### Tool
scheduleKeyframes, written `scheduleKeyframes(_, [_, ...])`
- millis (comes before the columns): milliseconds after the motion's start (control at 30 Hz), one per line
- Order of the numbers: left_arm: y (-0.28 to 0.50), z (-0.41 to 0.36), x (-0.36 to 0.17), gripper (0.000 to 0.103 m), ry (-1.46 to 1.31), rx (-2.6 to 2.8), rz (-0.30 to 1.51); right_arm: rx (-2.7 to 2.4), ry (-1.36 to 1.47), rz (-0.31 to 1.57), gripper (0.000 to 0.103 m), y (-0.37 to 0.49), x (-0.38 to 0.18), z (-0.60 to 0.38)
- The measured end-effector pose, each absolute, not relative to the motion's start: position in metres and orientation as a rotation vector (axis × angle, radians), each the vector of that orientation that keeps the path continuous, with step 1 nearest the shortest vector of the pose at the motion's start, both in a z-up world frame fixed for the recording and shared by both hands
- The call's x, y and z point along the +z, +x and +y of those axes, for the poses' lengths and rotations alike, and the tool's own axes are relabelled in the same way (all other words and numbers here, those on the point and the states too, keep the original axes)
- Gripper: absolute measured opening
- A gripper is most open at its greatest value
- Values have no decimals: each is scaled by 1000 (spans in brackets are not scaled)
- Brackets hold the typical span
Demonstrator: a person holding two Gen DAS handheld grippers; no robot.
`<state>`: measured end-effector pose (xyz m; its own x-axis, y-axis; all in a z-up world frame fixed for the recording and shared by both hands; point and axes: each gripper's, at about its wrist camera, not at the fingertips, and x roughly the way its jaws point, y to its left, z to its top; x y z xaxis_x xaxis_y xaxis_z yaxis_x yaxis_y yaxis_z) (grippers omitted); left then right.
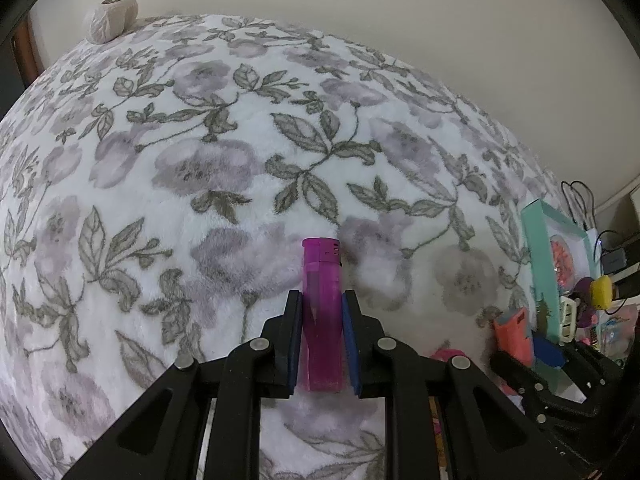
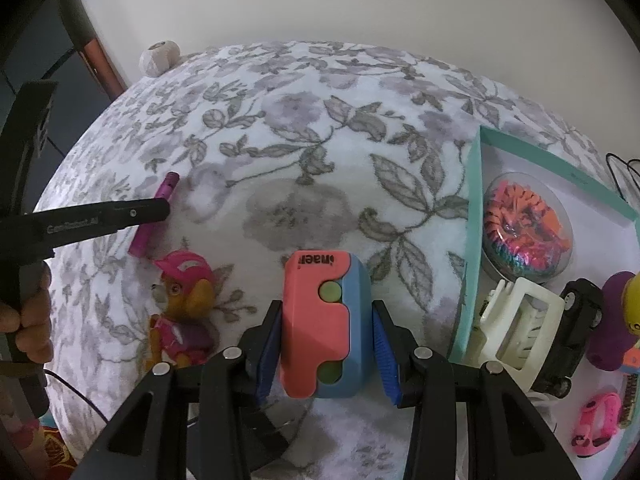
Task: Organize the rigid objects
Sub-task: 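Carry the lighter with the left tool while the right tool carries the block over the box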
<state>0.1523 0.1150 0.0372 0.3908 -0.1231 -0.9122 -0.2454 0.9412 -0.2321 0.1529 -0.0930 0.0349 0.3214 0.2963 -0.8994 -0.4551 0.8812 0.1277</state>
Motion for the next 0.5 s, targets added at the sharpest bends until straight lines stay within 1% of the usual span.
scheduleKeyframes(133, [148, 113, 55, 20, -353, 75, 1125, 508, -156, 1118, 45, 150, 44, -91])
scheduleKeyframes(233, [143, 108, 77, 20, -339, 58, 1061, 513, -156, 1095, 45, 148, 54, -91])
scheduleKeyframes(500, [129, 82, 130, 20, -299, -30, 927, 488, -127, 992, 45, 145, 100, -115])
